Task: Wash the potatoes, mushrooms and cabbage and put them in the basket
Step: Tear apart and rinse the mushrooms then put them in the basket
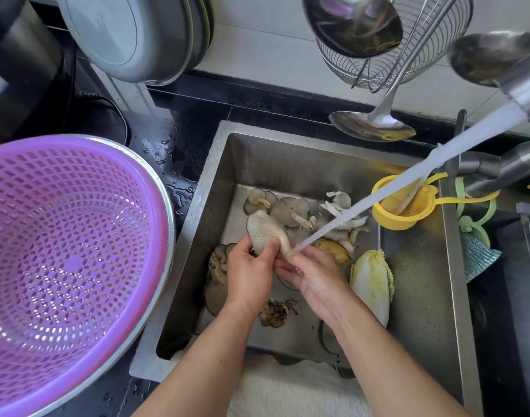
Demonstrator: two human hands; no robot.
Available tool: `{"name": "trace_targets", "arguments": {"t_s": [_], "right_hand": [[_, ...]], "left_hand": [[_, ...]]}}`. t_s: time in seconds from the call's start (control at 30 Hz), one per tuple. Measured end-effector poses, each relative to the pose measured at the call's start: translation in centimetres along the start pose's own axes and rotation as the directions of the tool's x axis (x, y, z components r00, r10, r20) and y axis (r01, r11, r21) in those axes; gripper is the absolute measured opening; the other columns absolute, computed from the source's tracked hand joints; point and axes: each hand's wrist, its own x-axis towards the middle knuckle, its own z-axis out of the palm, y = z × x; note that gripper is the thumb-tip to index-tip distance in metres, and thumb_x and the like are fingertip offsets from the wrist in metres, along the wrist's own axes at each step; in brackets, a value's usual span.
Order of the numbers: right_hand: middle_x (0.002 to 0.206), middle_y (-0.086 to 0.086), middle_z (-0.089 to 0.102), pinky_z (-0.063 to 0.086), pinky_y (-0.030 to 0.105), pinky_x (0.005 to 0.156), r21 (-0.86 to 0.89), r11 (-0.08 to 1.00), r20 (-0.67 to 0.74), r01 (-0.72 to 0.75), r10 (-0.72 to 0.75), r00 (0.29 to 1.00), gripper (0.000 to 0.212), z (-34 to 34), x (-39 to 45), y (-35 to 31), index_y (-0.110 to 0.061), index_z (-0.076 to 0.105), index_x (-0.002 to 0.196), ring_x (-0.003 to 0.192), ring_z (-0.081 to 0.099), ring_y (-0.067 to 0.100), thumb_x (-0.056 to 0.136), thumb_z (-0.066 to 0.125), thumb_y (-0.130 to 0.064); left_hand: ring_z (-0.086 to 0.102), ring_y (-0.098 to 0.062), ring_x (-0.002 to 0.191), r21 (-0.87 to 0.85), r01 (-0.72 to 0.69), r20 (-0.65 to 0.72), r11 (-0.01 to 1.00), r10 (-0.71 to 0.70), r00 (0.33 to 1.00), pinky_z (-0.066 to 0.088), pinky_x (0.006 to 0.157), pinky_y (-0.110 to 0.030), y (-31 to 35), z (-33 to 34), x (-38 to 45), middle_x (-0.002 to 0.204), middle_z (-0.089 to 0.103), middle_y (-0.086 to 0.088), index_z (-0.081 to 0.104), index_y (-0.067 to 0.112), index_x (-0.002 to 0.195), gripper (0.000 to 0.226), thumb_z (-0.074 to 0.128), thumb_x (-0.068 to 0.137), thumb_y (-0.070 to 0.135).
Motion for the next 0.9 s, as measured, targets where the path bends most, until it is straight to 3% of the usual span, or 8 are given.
{"name": "trace_targets", "arguments": {"t_s": [0.1,0.2,0.4,0.5,0.57,0.63,0.73,0.9], "right_hand": [[0.102,0.025,0.076,0.061,0.031,0.079,-0.051,0.999,-0.059,0.018,-0.021,0.998,0.021,0.2,0.4,-0.1,0.018,0.061,0.113,0.094,0.077,0.030,0.100,0.058,0.002],[0.099,0.023,0.077,0.063,0.030,0.076,-0.063,0.998,-0.077,0.019,-0.024,0.997,0.019,0.5,0.2,-0.2,0.010,0.067,0.108,0.092,0.077,0.030,0.100,0.050,0.008],[0.104,0.024,0.076,0.063,0.031,0.077,0.167,0.984,0.019,-0.063,0.061,0.998,0.042,0.5,-0.3,-0.7,0.002,0.070,0.109,0.093,0.076,0.030,0.094,0.035,0.020],[0.113,0.027,0.074,0.064,0.036,0.080,0.267,0.957,0.044,-0.109,0.101,0.994,0.034,-0.1,-0.5,-0.8,0.004,0.062,0.123,0.100,0.075,0.035,0.099,0.038,0.011],[0.112,0.026,0.074,0.063,0.035,0.078,0.211,0.973,0.030,-0.093,0.089,0.996,0.025,-0.2,-0.6,-0.7,0.001,0.062,0.124,0.097,0.076,0.034,0.105,0.047,-0.001],[0.105,0.020,0.076,0.062,0.032,0.073,0.006,1.000,-0.030,-0.028,0.028,0.999,0.019,0.1,-0.6,-0.3,-0.002,0.064,0.118,0.085,0.075,0.026,0.102,0.062,-0.011],[0.090,0.014,0.073,0.059,0.028,0.066,-0.252,0.967,-0.157,0.042,-0.084,0.984,0.016,0.5,-0.2,-0.2,-0.001,0.062,0.107,0.069,0.070,0.015,0.096,0.071,-0.008],[0.090,0.018,0.078,0.062,0.029,0.070,-0.122,0.992,-0.101,0.034,-0.047,0.994,0.019,0.9,-0.7,-0.6,-0.011,0.061,0.111,0.080,0.077,0.027,0.100,0.058,0.004]], "left_hand": [[0.077,-0.011,0.088,0.014,-0.009,0.005,1.000,0.009,1.000,0.061,0.079,-0.025,0.1,0.1,-0.1,0.089,0.081,0.004,0.076,0.017,0.101,0.007,0.072,0.097,0.013],[0.076,-0.011,0.087,0.017,-0.016,0.025,1.000,0.015,1.000,0.061,0.079,-0.026,0.0,0.1,-0.3,0.088,0.080,0.004,0.076,0.017,0.099,0.007,0.072,0.097,0.012],[0.077,-0.019,0.098,-0.108,0.041,-0.029,0.993,-0.044,0.999,0.060,0.096,-0.045,-0.2,-0.1,0.4,0.097,0.081,-0.002,0.077,0.015,0.104,0.009,0.071,0.098,0.013],[0.076,-0.026,0.103,-0.215,0.098,-0.045,0.972,-0.110,0.993,0.058,0.101,-0.051,-0.3,-0.1,0.5,0.102,0.081,-0.007,0.077,0.013,0.107,0.012,0.068,0.098,0.010],[0.076,-0.027,0.103,-0.241,0.123,-0.040,0.963,-0.137,0.990,0.058,0.101,-0.052,-0.4,0.0,0.6,0.103,0.081,-0.009,0.076,0.010,0.108,0.013,0.068,0.098,0.008],[0.077,-0.028,0.101,-0.225,0.131,-0.011,0.966,-0.137,0.991,0.059,0.099,-0.052,-0.5,0.1,0.5,0.101,0.081,-0.011,0.076,0.007,0.109,0.014,0.067,0.098,0.007],[0.077,-0.030,0.098,-0.161,0.118,0.023,0.980,-0.116,0.993,0.060,0.097,-0.054,-0.9,0.4,0.4,0.098,0.081,-0.011,0.076,0.007,0.106,0.011,0.069,0.098,0.009],[0.074,-0.032,0.097,-0.329,0.226,-0.001,0.917,-0.240,0.971,0.058,0.092,-0.046,-1.1,0.0,0.9,0.102,0.079,-0.014,0.073,0.006,0.108,0.011,0.065,0.100,0.007]]}}
